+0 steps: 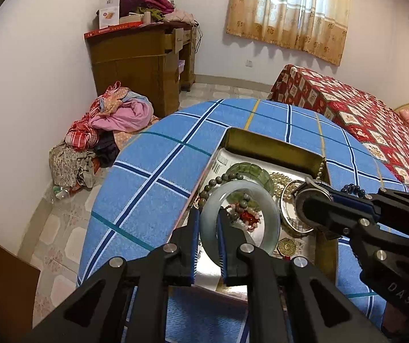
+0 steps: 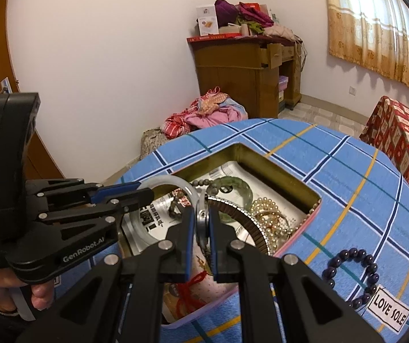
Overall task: Organize jewelry
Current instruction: 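Lower the jade bangle and watch into the pink tin and open both tools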
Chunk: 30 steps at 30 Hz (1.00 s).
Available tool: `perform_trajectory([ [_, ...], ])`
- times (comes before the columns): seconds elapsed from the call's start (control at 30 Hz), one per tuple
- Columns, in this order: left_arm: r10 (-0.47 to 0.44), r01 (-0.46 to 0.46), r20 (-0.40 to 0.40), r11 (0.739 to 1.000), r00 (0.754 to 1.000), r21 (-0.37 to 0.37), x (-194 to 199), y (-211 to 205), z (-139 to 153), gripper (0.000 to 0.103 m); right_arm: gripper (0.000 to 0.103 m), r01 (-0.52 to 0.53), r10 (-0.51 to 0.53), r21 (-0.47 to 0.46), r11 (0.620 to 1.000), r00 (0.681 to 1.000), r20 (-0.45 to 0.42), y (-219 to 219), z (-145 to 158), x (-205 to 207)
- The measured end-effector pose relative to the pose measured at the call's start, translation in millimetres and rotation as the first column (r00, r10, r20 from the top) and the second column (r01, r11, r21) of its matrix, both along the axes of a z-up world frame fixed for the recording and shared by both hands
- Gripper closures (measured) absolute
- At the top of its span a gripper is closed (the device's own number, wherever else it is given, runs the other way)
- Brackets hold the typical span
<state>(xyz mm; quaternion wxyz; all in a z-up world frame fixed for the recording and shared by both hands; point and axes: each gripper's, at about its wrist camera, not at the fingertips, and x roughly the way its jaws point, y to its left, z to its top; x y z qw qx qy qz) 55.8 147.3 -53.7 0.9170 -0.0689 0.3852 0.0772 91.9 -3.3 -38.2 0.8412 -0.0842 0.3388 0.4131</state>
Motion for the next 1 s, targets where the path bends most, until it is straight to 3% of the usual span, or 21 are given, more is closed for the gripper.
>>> perform_trajectory([
  [0.77, 0.005, -0.006, -0.046, 1.0, 0.999, -0.006, 8.4, 1.6, -17.3, 0.092, 0.092, -0.01, 0.008, -0.048, 0.999, 0.999, -0.034, 10.7, -22.7, 2.6],
  [0.93, 0.014, -0.015, -0.02, 0.999, 1.0, -0.034, 5.0, 6.0, -11.8, 0.088, 0.09, -0.017, 0.016, -0.051, 0.999, 1.0, -0.021, 10.5, -22.9, -1.9],
  [1.0, 0.008, -0.008, 0.001, 0.998, 1.0, -0.063, 2.5, 8.5, -6.4, 0.076, 0.08, -0.008, 0.007, -0.039, 0.999, 1.0, -0.021, 6.6, -19.2, -2.5],
])
